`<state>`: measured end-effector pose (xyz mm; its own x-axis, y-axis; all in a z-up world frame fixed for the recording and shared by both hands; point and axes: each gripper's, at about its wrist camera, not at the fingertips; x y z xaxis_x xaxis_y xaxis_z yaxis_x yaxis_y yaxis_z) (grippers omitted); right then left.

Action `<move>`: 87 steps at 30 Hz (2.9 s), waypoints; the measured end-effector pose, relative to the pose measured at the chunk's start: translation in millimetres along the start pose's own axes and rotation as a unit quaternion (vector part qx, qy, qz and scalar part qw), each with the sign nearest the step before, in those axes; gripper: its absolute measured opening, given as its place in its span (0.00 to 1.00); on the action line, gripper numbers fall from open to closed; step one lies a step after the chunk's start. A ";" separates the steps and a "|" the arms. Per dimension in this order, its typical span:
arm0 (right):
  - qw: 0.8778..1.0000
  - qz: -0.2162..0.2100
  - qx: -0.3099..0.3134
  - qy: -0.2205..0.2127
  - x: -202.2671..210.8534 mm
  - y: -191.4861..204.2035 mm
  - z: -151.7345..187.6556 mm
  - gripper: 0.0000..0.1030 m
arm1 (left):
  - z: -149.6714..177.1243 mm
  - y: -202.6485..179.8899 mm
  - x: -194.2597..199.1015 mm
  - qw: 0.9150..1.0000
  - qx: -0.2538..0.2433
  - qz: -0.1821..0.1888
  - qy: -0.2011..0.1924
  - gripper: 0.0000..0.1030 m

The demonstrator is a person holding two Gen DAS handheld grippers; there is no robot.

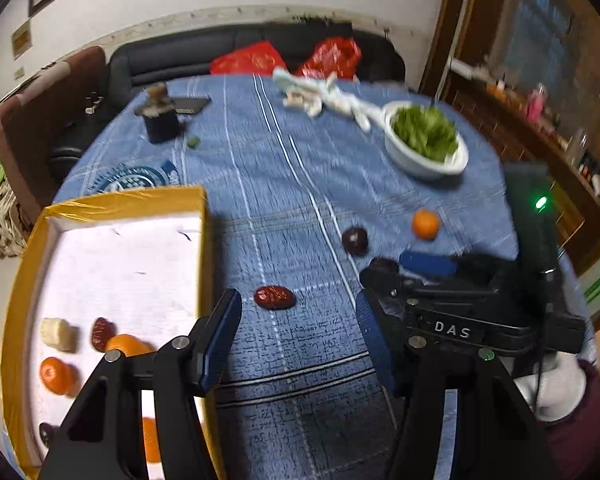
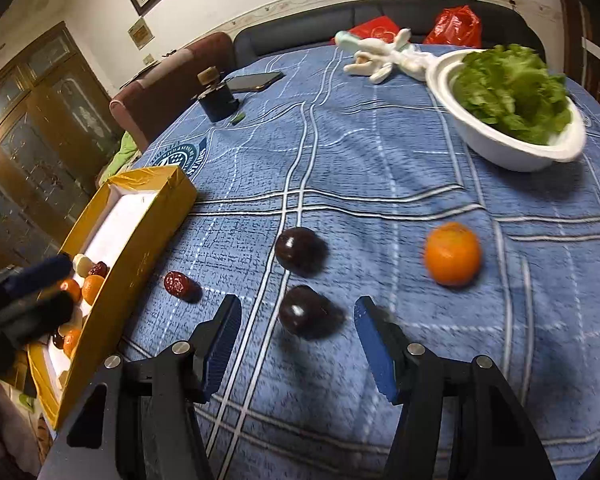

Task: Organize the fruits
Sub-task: 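Grasp a dark plum with the right gripper while the left gripper grasps a red jujube, then carry the plum and jujube into the tray and open both grippers, then move both grippers back toward the last mandarin and plum on the cloth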

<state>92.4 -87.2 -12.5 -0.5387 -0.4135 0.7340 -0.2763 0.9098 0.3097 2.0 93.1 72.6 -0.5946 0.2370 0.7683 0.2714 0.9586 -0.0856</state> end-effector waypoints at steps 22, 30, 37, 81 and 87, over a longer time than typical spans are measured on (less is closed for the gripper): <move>0.999 -0.027 -0.041 -0.006 6.9 -20.9 -0.6 0.31 | 11.3 -12.1 -61.2 0.996 0.012 0.012 0.087 0.17; 0.999 -0.028 -0.044 -0.005 7.9 -21.8 -0.1 0.31 | 0.2 -23.1 -63.7 0.998 -0.007 -0.014 0.056 0.51; 0.997 -0.032 -0.064 -0.008 9.3 -31.2 -1.2 0.31 | 5.9 -35.4 -76.8 0.998 -0.023 -0.026 0.052 0.18; 0.975 -0.214 0.019 0.062 -44.7 198.8 9.2 0.73 | 116.7 204.3 107.8 0.941 0.316 -0.057 -0.101 0.66; 0.979 -0.200 0.008 0.046 -18.9 173.1 6.6 0.73 | 110.5 188.3 119.4 0.946 0.302 -0.034 -0.112 0.71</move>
<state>49.5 77.9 23.3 -0.3115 -0.7306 0.6076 -0.4626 0.6751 0.5747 -101.5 319.3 78.1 -0.7590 0.1333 0.6373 -0.2162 0.8717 -0.4398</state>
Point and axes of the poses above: each gripper's, at about its wrist camera, not at the fingertips, and x roughly against the way its jaws point, y to its left, z to its underside, and after that the axes turned 2 degrees about -y, right-handed
